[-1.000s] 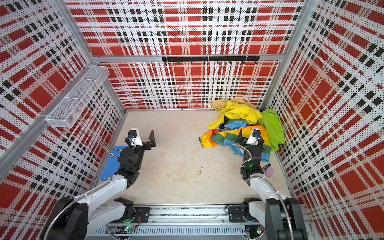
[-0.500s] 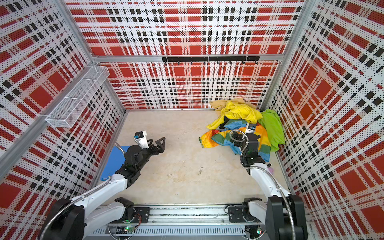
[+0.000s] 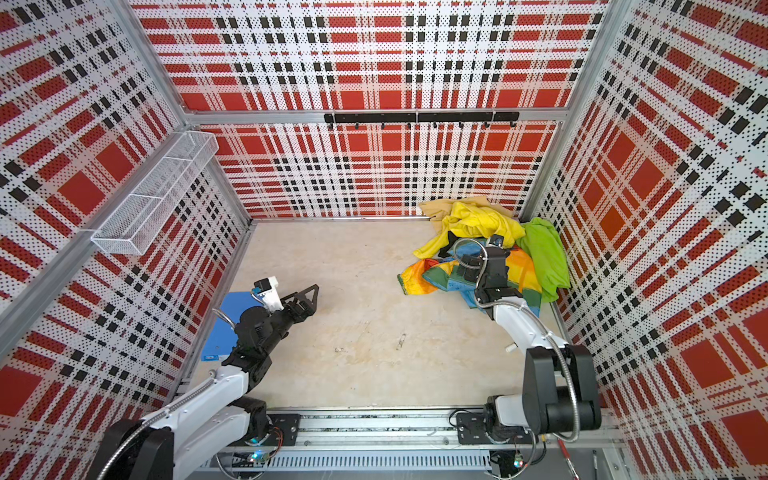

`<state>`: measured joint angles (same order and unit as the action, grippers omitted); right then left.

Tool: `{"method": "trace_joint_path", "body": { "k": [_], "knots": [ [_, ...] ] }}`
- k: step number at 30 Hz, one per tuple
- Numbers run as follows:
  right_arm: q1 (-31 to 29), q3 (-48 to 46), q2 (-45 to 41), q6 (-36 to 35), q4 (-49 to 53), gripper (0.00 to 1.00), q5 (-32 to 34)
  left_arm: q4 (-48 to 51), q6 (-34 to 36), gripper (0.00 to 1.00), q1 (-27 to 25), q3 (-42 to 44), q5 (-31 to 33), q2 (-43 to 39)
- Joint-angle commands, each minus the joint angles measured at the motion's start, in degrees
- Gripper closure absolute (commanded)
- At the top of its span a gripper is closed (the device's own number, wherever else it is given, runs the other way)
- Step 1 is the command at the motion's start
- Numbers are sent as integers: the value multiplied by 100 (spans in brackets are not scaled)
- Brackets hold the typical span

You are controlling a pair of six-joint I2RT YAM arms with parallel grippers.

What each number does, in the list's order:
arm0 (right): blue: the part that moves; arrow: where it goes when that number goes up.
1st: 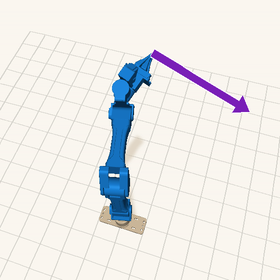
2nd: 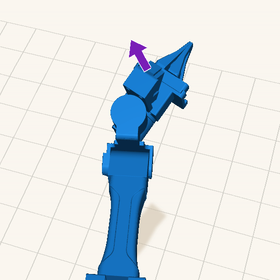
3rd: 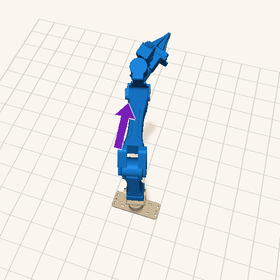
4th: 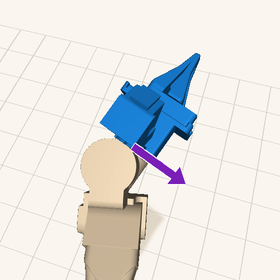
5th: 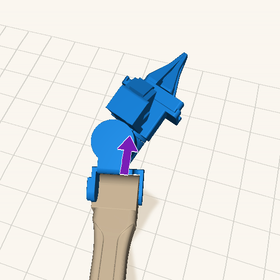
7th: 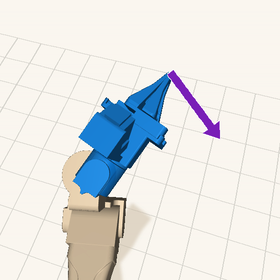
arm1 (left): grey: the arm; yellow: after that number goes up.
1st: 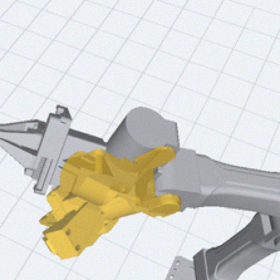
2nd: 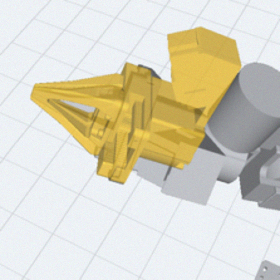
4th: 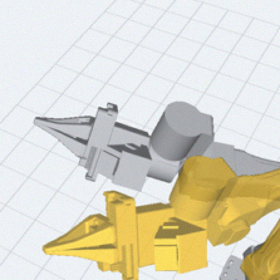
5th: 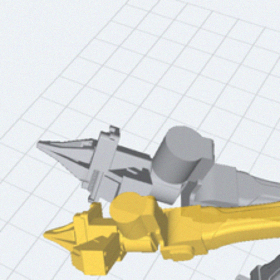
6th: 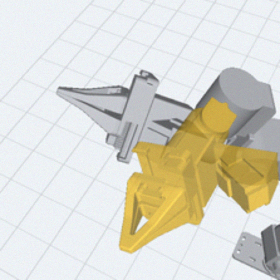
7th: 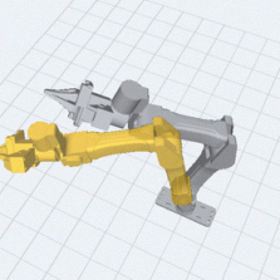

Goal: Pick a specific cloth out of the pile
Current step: 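Reach the right gripper into the cloth pile while the left gripper lifts slightly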

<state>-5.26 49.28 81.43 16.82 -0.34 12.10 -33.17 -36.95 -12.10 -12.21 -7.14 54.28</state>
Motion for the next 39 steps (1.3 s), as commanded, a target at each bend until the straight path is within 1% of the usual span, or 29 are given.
{"method": "trace_joint_path", "body": {
  "k": [1,5,9,14,18,23,25,27,32,36,37,39],
  "knots": [
    [-213,509,436,85,313,0,619,-304,-126,1,107,82,-276,-152],
    [-407,1164,1118,263,706,0,869,-287,-9,1,107,113,-306,-195],
    [-515,1785,1758,456,1153,0,902,-283,54,1,92,61,-332,-180],
    [-744,2577,2669,541,1630,0,1363,-286,101,1,48,-75,-391,-19],
    [-810,3270,3465,701,2213,0,1751,-280,132,1,-38,-76,-322,0],
    [-810,3739,4168,737,2524,0,1781,-281,141,1,-55,-10,-240,-13],
    [-795,3891,4279,733,2663,7,1889,-281,145,1,-54,-10,-234,2],
    [-750,3971,4319,727,2776,23,1842,-281,151,1,-56,-18,-227,-4],
    [-618,3813,4326,687,2653,62,1613,-284,136,1,-56,-45,-209,80],
    [-608,3455,4049,527,2268,87,1428,-285,115,1,-55,-36,-247,109],
    [-608,3400,3962,469,2206,93,1432,-285,106,1,-52,-34,-252,109],
    [-608,3303,3730,296,2074,97,1436,-282,115,1,-51,-21,-253,100]
  ]
}}
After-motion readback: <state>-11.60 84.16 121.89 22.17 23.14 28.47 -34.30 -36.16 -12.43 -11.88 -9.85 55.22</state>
